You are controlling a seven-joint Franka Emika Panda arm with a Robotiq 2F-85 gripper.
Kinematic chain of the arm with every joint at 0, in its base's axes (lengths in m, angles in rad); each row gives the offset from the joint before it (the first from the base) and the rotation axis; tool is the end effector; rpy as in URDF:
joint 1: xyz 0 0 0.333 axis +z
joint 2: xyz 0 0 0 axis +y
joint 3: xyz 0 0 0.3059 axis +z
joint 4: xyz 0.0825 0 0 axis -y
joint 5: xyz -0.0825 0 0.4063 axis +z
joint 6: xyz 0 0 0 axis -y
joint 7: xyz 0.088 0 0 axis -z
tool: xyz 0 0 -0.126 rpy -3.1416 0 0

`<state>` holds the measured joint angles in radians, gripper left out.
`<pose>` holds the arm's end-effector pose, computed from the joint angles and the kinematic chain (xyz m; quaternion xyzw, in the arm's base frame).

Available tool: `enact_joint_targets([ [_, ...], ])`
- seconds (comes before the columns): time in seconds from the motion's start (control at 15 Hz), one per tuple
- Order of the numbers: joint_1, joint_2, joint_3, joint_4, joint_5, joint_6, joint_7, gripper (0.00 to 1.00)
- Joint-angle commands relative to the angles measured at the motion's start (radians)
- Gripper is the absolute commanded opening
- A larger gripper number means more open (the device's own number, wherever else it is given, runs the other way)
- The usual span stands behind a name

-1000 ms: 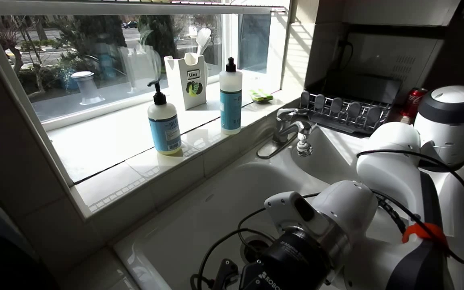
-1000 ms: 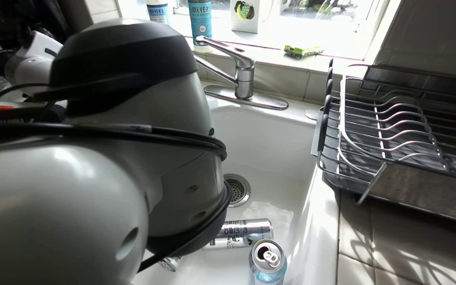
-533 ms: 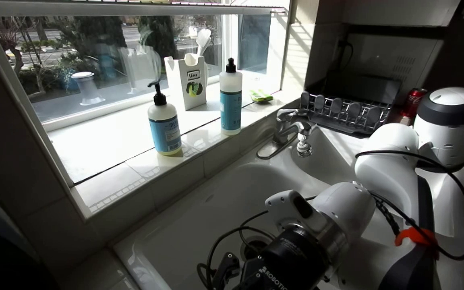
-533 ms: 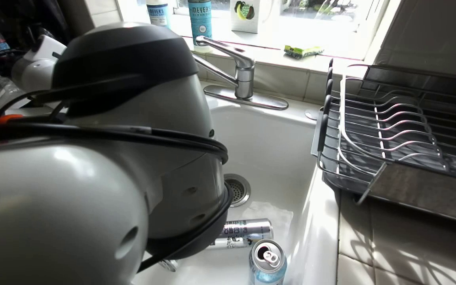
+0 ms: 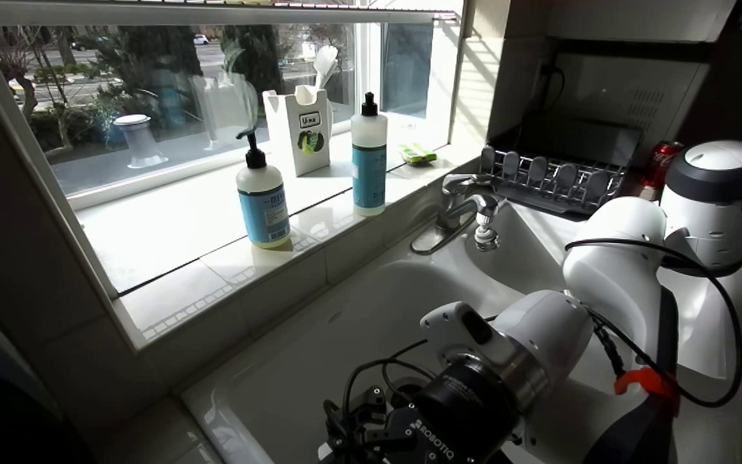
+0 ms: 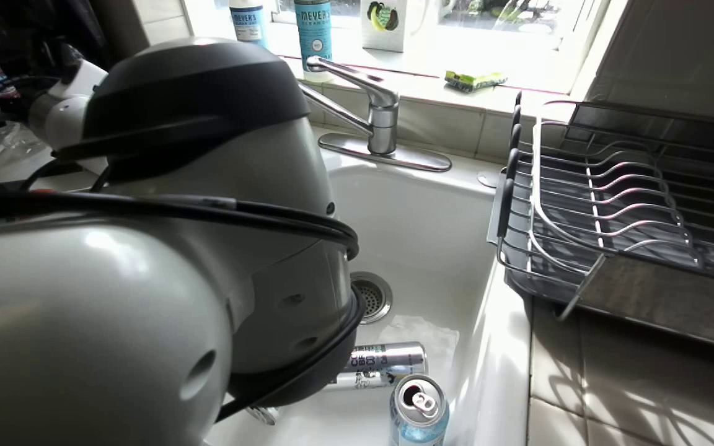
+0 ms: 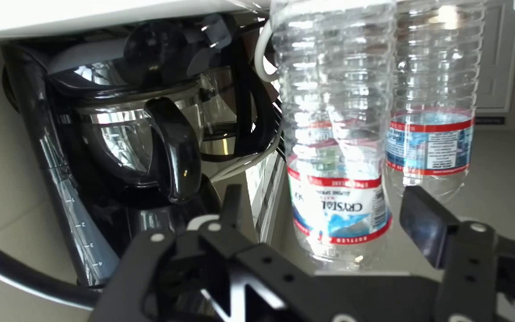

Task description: Pick up the empty clear bottle from the sink and put it on the kitchen counter

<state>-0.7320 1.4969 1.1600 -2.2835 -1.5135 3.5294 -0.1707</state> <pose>0.3926 0.3472 0.2510 -0.5399 -0.4471 -0.5067 0.5018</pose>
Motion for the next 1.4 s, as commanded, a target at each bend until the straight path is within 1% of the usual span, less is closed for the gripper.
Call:
enact_joint_targets([
  [0.0, -0.02, -0.009, -0.007, 0.016, -0.052, 0.0, 0.055, 1.0],
  [0.33, -0.09, -0.057, 0.009, -0.03, -0.006, -0.025, 0.034, 0.99],
  [0.4, -0.056, -0.183, -0.026, -0.043, 0.055, 0.071, 0.055, 1.0],
  [0.47, -0.073, -0.21, -0.028, -0.048, 0.074, 0.067, 0.054, 1.0],
  [0.6, -0.085, -0.286, -0.034, -0.08, 0.117, 0.081, 0.066, 1.0],
  [1.07, -0.098, -0.558, -0.037, -0.174, 0.282, 0.141, 0.106, 1.0],
  [1.13, -0.138, -0.519, 0.006, -0.204, 0.309, 0.086, 0.054, 1.0],
  [1.27, -0.135, -0.577, 0.019, -0.229, 0.357, 0.097, 0.052, 1.0],
  [1.33, -0.098, -0.665, -0.005, -0.229, 0.363, 0.154, 0.115, 1.0],
])
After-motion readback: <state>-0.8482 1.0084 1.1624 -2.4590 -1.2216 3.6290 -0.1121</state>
